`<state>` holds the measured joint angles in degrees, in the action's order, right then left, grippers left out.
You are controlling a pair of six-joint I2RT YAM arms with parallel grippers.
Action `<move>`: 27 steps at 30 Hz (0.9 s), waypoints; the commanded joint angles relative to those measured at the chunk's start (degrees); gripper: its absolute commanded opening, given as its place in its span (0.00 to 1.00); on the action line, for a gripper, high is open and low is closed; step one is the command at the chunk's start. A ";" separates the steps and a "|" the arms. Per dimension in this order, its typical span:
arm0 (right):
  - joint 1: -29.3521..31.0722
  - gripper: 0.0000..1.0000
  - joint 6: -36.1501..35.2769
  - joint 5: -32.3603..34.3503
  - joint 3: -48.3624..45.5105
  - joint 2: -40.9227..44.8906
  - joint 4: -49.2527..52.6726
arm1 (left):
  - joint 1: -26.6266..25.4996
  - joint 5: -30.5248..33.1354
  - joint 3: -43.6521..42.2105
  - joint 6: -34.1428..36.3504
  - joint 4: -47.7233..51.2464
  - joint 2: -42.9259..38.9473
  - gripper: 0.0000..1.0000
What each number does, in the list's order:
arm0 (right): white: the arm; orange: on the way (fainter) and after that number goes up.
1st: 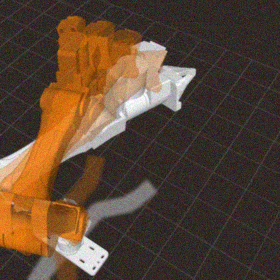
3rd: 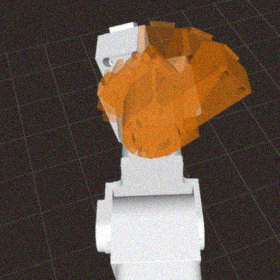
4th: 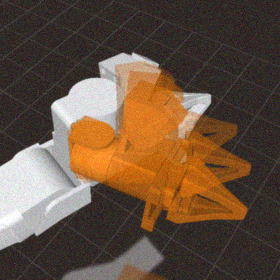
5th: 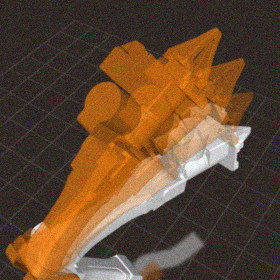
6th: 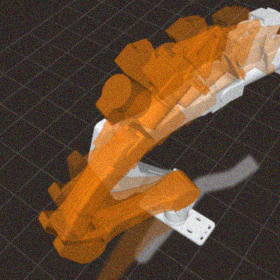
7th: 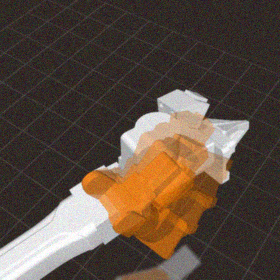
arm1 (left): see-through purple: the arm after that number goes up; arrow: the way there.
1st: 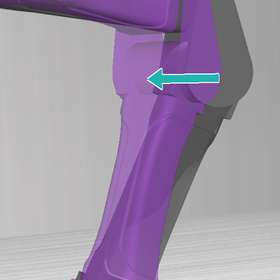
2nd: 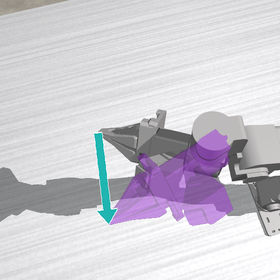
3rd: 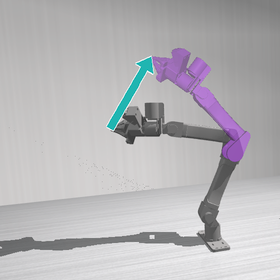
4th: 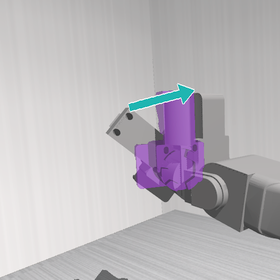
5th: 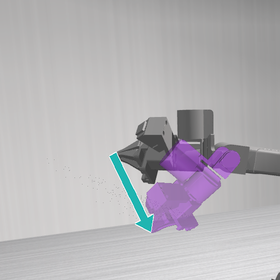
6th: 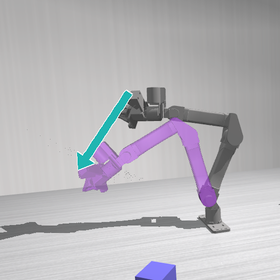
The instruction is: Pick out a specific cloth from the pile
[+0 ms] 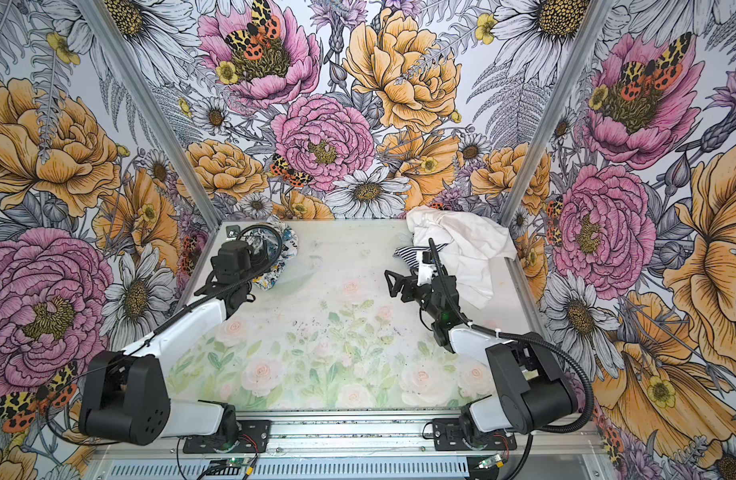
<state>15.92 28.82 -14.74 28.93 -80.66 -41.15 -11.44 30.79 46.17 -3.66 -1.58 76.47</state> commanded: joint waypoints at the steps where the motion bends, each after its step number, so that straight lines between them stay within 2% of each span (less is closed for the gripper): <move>1: -2.14 1.00 3.78 13.03 -0.75 5.28 8.33 | -4.22 15.86 -13.06 -0.23 -18.98 -0.96 0.99; 4: -2.26 0.99 3.66 25.12 -4.33 9.35 8.94 | -3.98 15.80 -24.66 5.81 -39.56 0.68 0.99; 5: -2.25 0.99 3.38 28.41 -6.04 10.61 7.46 | -4.81 16.52 -25.63 7.35 -41.28 0.15 0.99; 7: -2.23 1.00 1.85 35.26 -8.88 13.08 5.15 | -2.33 6.81 -29.45 8.46 -50.90 0.60 0.99; 8: -2.15 0.99 0.87 38.26 -10.01 14.08 4.20 | -0.34 -0.44 -30.54 9.22 -54.45 1.33 0.99; 10: -2.11 0.99 -2.70 42.55 -11.28 15.22 2.55 | 2.35 -5.35 -30.76 9.03 -56.89 3.92 0.99; 13: -2.27 1.00 -5.32 47.65 -13.02 15.09 -1.80 | 7.71 -12.88 -34.15 5.53 -74.82 15.36 0.99; 14: -2.40 1.00 -7.02 47.85 -14.04 14.61 -5.61 | 8.45 -13.27 -34.66 4.85 -77.27 16.29 0.99; 16: -2.35 1.00 -13.00 48.91 -15.73 12.81 -13.48 | 9.68 -13.89 -33.75 2.95 -69.45 12.64 0.99; 18: -2.58 0.99 -16.21 50.94 -17.02 10.73 -20.06 | 10.12 -13.95 -31.32 2.74 -66.09 13.08 0.99; 20: -2.58 1.00 -23.52 48.49 -17.38 8.02 -24.31 | 9.73 -14.27 -27.37 3.14 -56.34 11.81 0.99; 21: -2.63 1.00 -22.96 49.21 -16.99 6.69 -25.03 | 9.41 -14.28 -25.75 3.58 -53.60 11.96 0.99; 25: -2.75 0.99 -25.50 44.73 -16.28 3.02 -29.01 | 9.60 -14.35 -28.31 3.46 -60.21 12.65 0.99; 27: -2.75 0.99 -25.76 45.23 -17.23 4.24 -29.34 | 9.60 -14.06 -28.92 3.31 -60.98 12.52 0.99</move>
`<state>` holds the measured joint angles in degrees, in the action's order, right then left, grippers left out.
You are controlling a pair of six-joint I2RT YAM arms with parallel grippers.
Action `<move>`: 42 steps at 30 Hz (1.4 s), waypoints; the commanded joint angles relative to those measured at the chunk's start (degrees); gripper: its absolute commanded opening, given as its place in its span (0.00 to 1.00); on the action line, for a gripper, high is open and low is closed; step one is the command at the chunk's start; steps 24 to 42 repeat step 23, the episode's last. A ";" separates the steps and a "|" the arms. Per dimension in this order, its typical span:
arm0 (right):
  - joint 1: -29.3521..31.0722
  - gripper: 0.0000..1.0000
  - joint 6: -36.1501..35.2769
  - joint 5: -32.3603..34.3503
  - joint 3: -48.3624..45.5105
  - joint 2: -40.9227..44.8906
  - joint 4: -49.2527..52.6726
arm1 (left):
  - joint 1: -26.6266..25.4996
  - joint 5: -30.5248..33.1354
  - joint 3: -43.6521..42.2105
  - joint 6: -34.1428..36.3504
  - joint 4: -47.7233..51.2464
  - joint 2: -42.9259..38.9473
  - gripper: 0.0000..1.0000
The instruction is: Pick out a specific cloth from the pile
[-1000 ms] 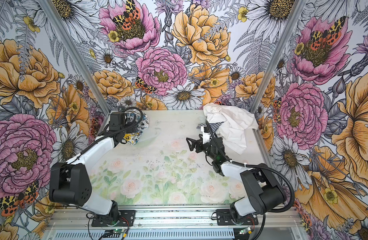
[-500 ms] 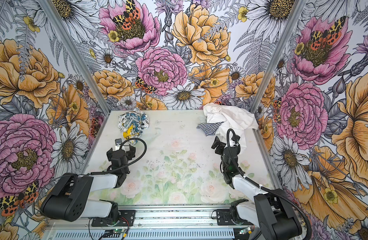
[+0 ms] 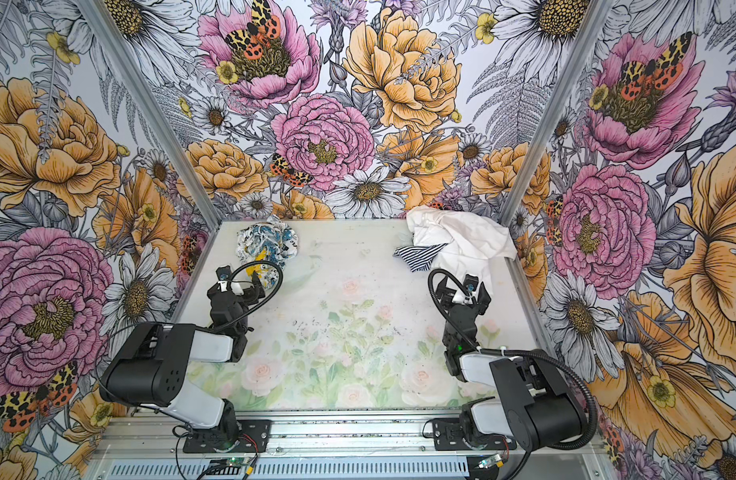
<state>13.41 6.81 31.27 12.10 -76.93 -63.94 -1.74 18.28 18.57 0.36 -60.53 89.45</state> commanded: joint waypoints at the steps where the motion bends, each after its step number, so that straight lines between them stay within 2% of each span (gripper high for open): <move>1: -0.23 1.00 -5.18 -0.51 -1.19 2.74 -6.07 | -0.15 -1.50 -1.26 -0.64 -1.98 -0.35 0.99; 3: -0.23 0.99 -7.40 2.03 -0.89 7.96 0.85 | -0.13 -1.49 -0.93 -0.62 -1.41 -0.37 0.99; 5: -0.58 0.99 -6.33 2.78 1.61 14.32 14.30 | -0.37 -1.50 -0.42 -0.37 -0.31 -0.42 0.99; 7: -2.99 1.00 -3.12 0.75 3.35 14.44 21.46 | -0.63 -1.28 0.12 -0.14 0.62 -0.33 0.99; 9: -6.32 0.99 -0.08 -3.66 3.45 8.24 20.40 | -0.75 -1.06 0.50 -0.01 1.22 -0.33 0.99; 11: -7.30 1.00 -2.11 -3.22 4.28 0.69 13.38 | -0.88 -0.90 0.46 0.06 0.99 -0.33 0.99; 12: -7.43 0.99 -3.13 -5.40 4.16 -0.62 11.14 | -0.89 -0.88 0.41 0.06 0.94 -0.33 0.99; 14: -9.81 1.00 -3.02 -9.82 2.34 -9.31 -1.99 | -0.99 -0.82 0.44 0.08 0.90 -0.31 0.99; 15: -10.77 0.99 -2.16 -14.81 3.04 -10.20 1.34 | -0.99 -0.74 0.45 0.14 0.98 -0.26 0.99; 16: -11.76 0.99 -2.48 -15.91 5.66 -12.04 3.32 | -1.07 -0.71 0.48 0.08 1.20 -0.38 0.99; 17: -11.84 1.00 -1.47 -16.18 8.34 -10.96 10.45 | -1.07 -0.62 0.56 0.21 1.21 -0.26 0.99; 18: -12.38 1.00 -1.54 -18.11 9.58 -10.84 13.07 | -1.15 -0.53 0.72 0.16 1.55 -0.35 0.99; 22: -12.23 0.99 -2.46 -18.53 8.72 -11.27 10.32 | -1.24 -0.26 1.74 0.21 3.36 -0.30 0.99; 42: -12.18 1.00 -2.17 -18.43 8.73 -10.80 11.35 | -1.40 -0.10 1.60 0.37 2.96 -0.18 0.99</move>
